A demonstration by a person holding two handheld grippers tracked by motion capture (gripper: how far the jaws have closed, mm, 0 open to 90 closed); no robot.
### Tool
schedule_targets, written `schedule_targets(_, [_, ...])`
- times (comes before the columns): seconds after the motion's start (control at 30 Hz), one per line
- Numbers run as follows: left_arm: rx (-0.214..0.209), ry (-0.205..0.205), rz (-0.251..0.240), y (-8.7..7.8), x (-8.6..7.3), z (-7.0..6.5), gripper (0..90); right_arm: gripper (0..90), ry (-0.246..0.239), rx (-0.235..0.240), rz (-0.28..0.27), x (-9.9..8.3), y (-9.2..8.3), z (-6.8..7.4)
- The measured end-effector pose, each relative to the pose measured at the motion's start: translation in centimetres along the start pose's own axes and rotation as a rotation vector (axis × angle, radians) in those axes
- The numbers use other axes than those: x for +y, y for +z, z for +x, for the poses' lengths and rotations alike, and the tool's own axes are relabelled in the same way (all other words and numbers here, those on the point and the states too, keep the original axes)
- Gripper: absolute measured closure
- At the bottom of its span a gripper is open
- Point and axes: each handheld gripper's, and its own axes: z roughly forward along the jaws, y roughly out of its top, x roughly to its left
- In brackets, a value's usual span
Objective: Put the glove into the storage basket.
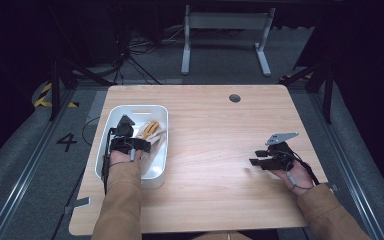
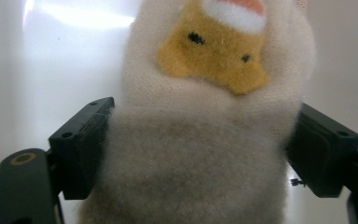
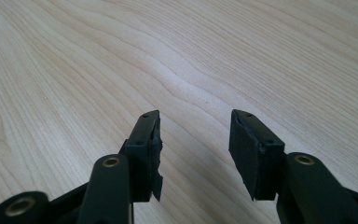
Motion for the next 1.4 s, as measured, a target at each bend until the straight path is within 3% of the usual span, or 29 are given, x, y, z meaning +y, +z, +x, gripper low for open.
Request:
schedule_targets(0.33, [-0.006,-0.001,0.026,0.2,0.1,-0.6,12.4,54.0,0.001,-0.002,-0.002,0.0,0.0,0.0])
schedule_targets(0.67, [0.006,0.011,0.025,0.4,0.4,-0.1,0.5,54.0,-0.003,-0.002,-0.007,0.0,-0.1,0.0])
schedule_targets(0.87, [0.013,0.009,0.003,-0.2,0.7,0.3,0.0,53.7,-0.002,-0.003,-0.006,0.0,0.0,0.0])
schedule_targets(1.1, [0.040,0.033,-0.086,-1.9,0.7,0.5,0.0,53.3,-0.002,-0.002,-0.010,0.0,0.0,-0.1])
schedule_targets(1.23, [0.017,0.029,-0.161,-3.4,0.7,0.5,0.0,53.1,-0.003,-0.003,-0.006,0.0,0.0,0.0])
schedule_targets(1.3, [0.019,0.053,-0.196,-4.2,0.7,0.2,0.0,52.9,-0.005,-0.003,-0.005,0.0,0.1,0.0])
schedule_targets(1.4, [0.013,0.095,-0.211,-4.9,0.8,-0.3,0.0,52.8,-0.006,-0.005,-0.005,0.0,0.1,0.0])
